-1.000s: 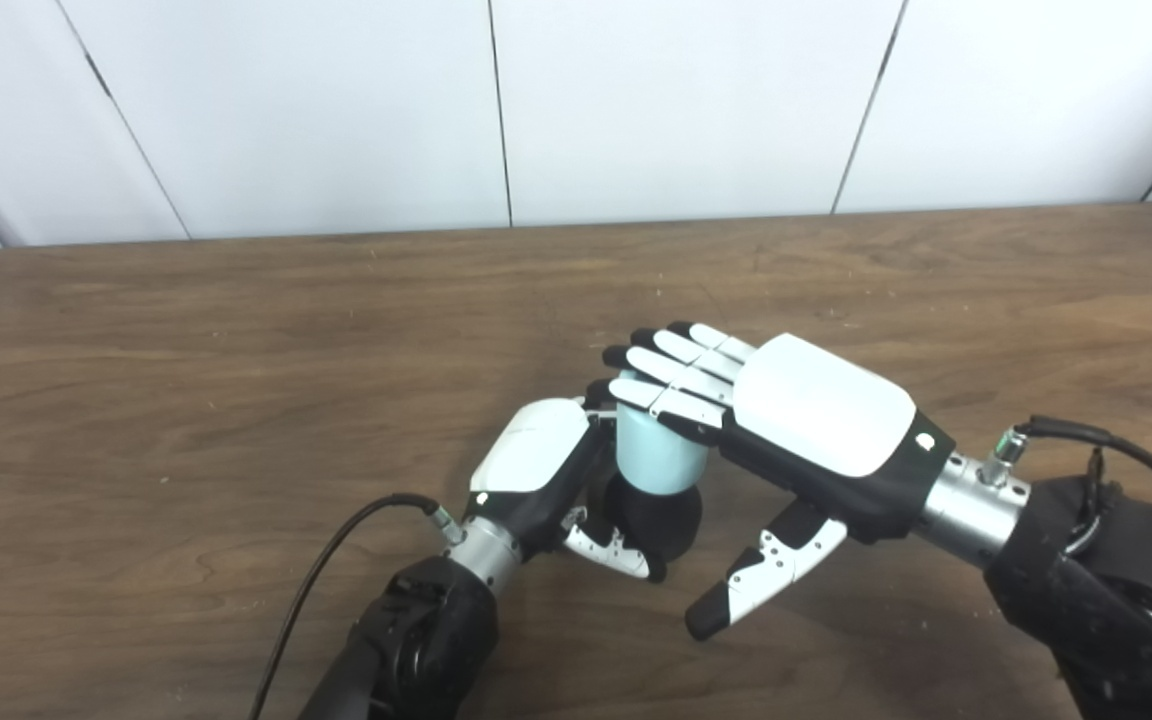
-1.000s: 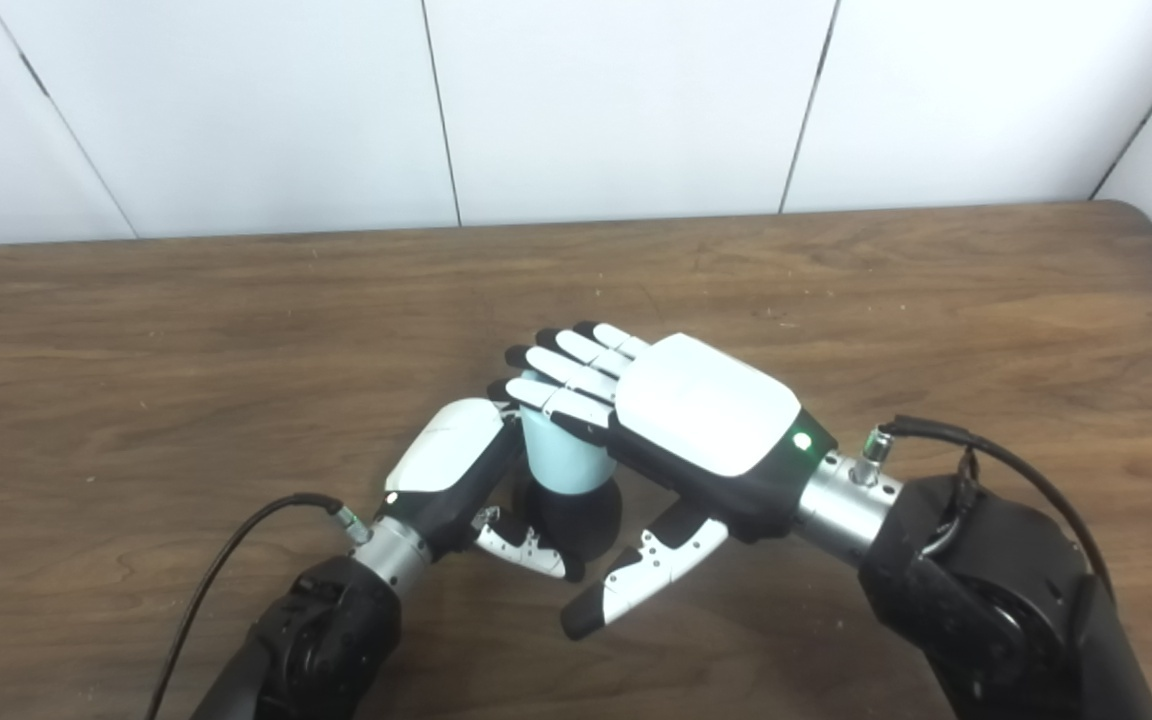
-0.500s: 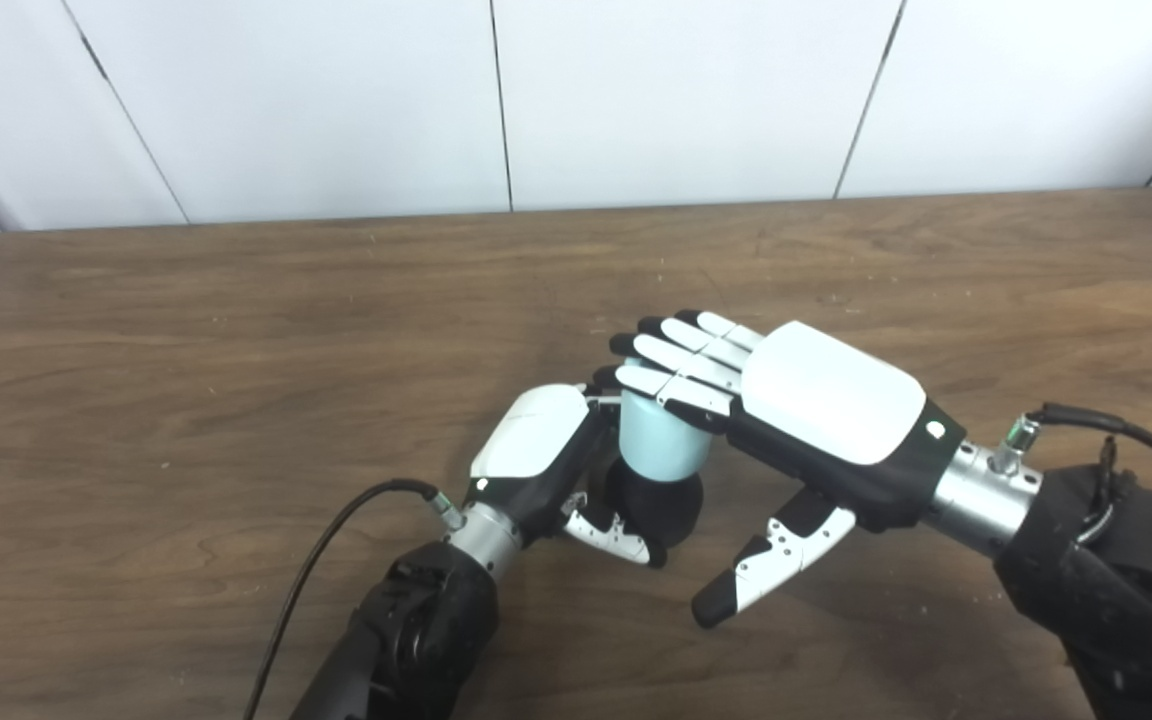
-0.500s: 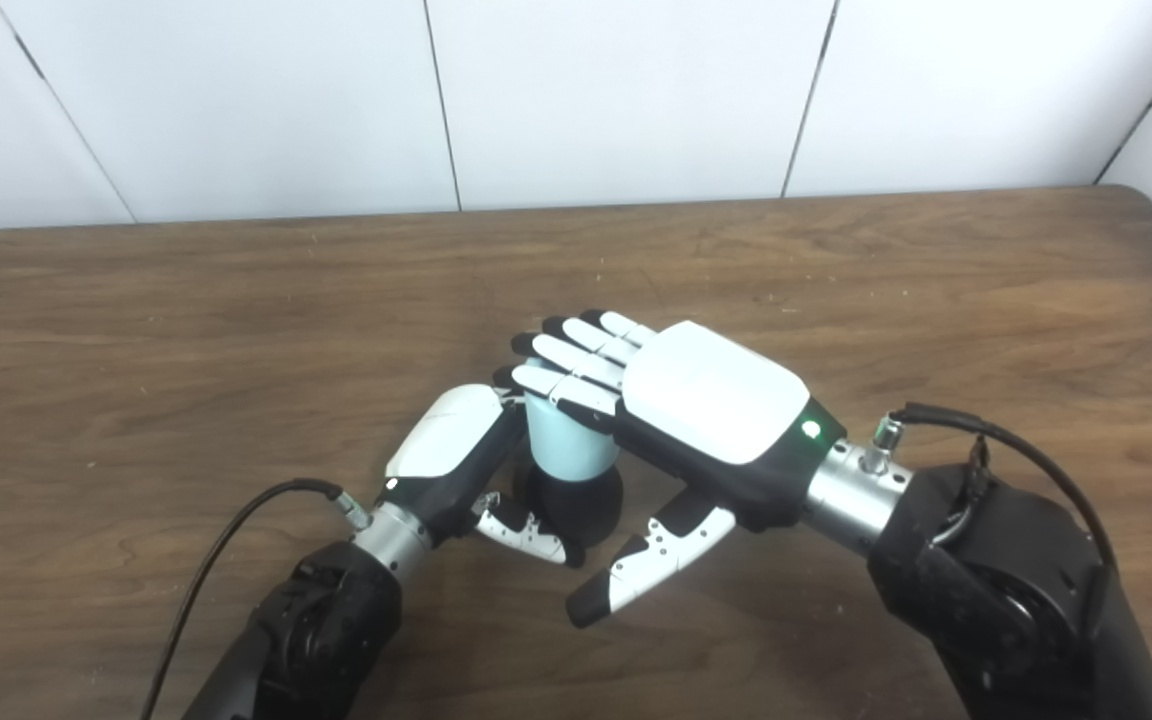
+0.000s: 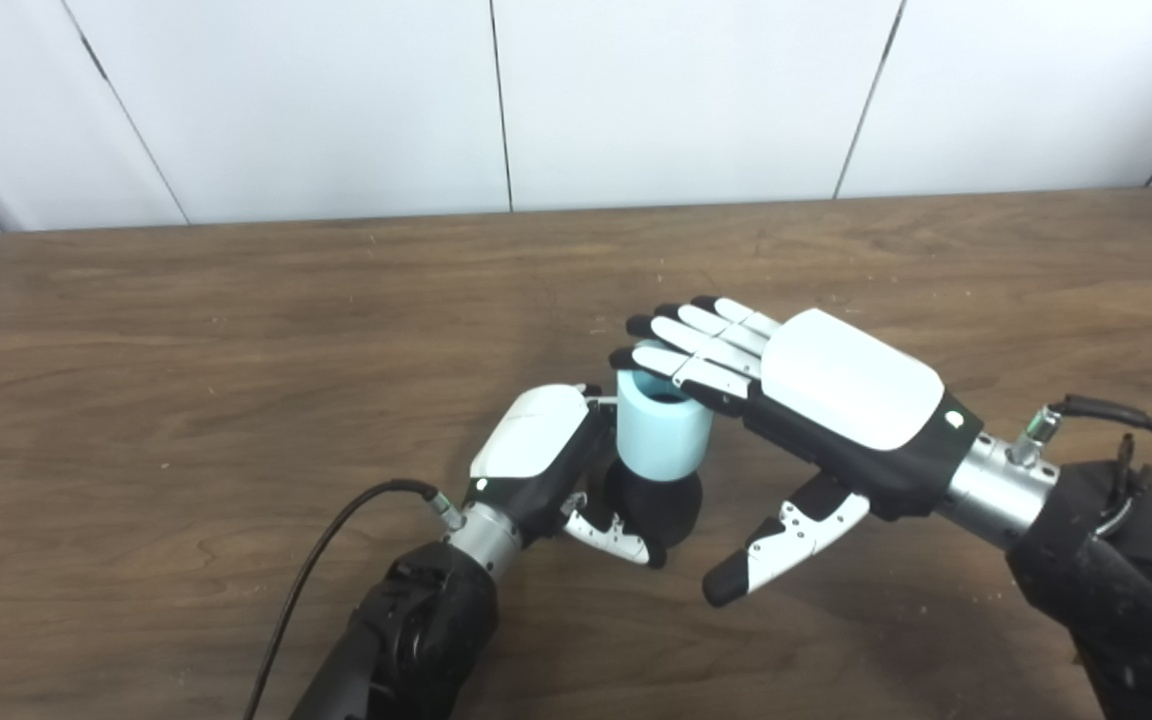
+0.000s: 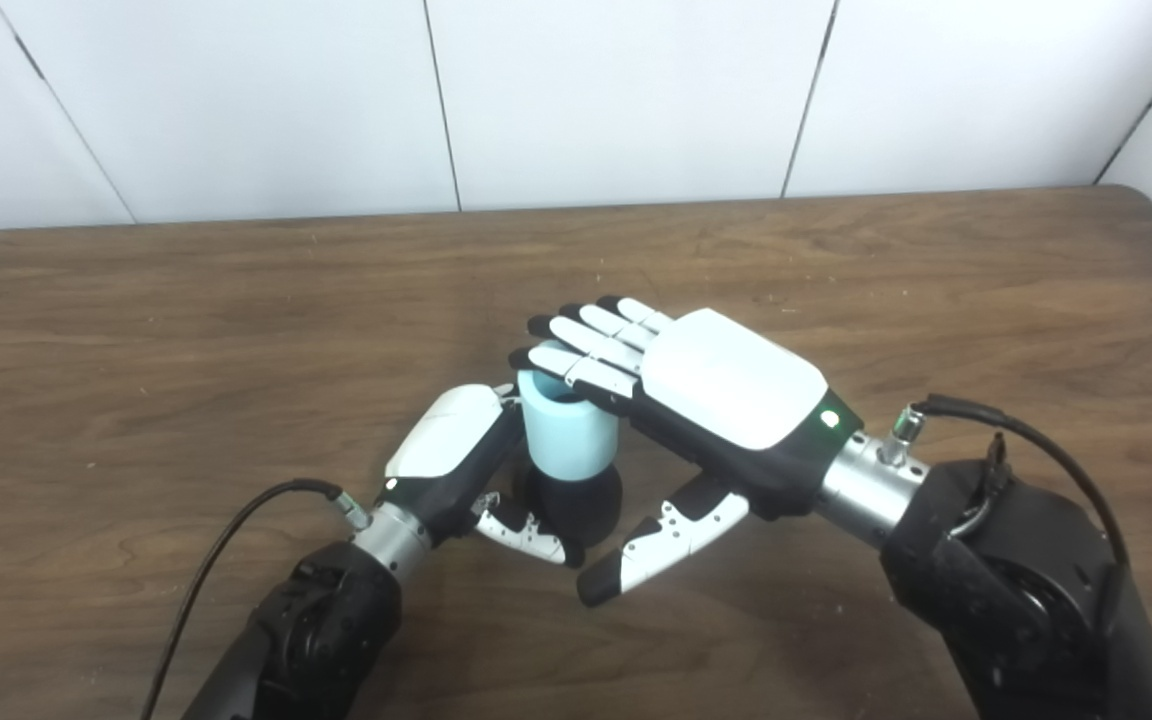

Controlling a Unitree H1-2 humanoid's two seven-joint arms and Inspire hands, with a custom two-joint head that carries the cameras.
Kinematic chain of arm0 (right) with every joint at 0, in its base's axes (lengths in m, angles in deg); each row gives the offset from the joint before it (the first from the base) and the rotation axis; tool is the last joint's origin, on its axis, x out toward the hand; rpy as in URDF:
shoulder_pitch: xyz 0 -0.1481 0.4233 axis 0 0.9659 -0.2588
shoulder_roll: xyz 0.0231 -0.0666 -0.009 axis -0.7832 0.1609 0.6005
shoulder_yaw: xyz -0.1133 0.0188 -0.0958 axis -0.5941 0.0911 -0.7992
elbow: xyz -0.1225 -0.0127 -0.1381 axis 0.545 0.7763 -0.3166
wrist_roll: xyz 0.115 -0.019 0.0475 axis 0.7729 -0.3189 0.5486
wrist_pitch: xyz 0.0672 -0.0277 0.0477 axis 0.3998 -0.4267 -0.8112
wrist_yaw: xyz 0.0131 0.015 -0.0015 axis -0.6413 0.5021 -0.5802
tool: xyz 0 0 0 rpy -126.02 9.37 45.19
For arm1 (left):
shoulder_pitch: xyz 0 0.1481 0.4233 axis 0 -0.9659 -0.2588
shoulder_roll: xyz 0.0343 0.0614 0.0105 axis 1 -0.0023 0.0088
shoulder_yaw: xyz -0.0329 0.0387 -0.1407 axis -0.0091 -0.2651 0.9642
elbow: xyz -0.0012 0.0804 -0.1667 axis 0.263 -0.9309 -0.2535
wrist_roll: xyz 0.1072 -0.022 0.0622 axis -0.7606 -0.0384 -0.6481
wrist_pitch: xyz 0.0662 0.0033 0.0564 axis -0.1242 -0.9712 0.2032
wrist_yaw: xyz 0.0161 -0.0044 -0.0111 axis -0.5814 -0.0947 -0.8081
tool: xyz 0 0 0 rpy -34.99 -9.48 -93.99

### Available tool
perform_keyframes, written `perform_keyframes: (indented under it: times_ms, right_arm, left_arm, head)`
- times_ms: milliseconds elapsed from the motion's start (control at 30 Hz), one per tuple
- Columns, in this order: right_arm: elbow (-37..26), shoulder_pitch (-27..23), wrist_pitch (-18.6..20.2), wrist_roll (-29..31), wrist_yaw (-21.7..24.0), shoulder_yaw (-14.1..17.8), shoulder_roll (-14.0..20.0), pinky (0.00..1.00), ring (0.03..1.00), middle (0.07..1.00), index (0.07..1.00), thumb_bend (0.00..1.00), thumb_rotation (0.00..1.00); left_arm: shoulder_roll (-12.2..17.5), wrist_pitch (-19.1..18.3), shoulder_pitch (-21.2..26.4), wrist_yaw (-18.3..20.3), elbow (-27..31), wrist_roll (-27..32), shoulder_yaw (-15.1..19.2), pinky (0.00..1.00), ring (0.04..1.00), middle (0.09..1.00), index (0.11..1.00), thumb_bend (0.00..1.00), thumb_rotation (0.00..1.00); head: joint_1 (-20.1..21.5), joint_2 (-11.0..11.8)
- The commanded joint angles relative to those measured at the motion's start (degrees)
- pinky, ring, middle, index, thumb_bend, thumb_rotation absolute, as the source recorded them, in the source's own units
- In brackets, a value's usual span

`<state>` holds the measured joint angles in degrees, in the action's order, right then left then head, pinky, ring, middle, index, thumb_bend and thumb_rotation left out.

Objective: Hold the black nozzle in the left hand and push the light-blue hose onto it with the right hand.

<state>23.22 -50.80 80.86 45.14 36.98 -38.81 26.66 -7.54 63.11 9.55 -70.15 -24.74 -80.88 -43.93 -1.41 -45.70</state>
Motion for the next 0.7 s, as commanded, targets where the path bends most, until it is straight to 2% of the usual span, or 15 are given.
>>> perform_keyframes:
  times_ms: [0,300,667]
  right_arm:
    - [-0.6,-1.0,-0.6,0.3,-2.0,0.8,-0.1,1.00,1.000,1.000,0.947,0.69,1.00]
    - [-1.5,-2.7,1.3,0.2,-1.1,1.0,0.3,1.00,1.000,1.000,0.928,0.66,1.00]
    - [-1.2,-1.4,0.8,-1.1,0.1,-0.1,1.5,1.00,1.000,1.000,0.935,0.67,1.00]
  left_arm:
    - [0.7,-1.3,-1.1,2.6,-1.2,-0.6,-0.8,0.90,0.692,0.492,0.482,0.52,0.00]
    - [0.4,-1.7,-1.2,3.0,-0.9,-0.2,-0.7,0.91,0.662,0.464,0.490,0.52,0.00]
    - [0.2,-1.9,-1.1,2.7,-1.1,0.0,-0.5,0.91,0.713,0.490,0.485,0.52,0.00]
  head:
    - [0.0,0.0]
    - [0.0,0.0]
    - [-0.2,-0.1]
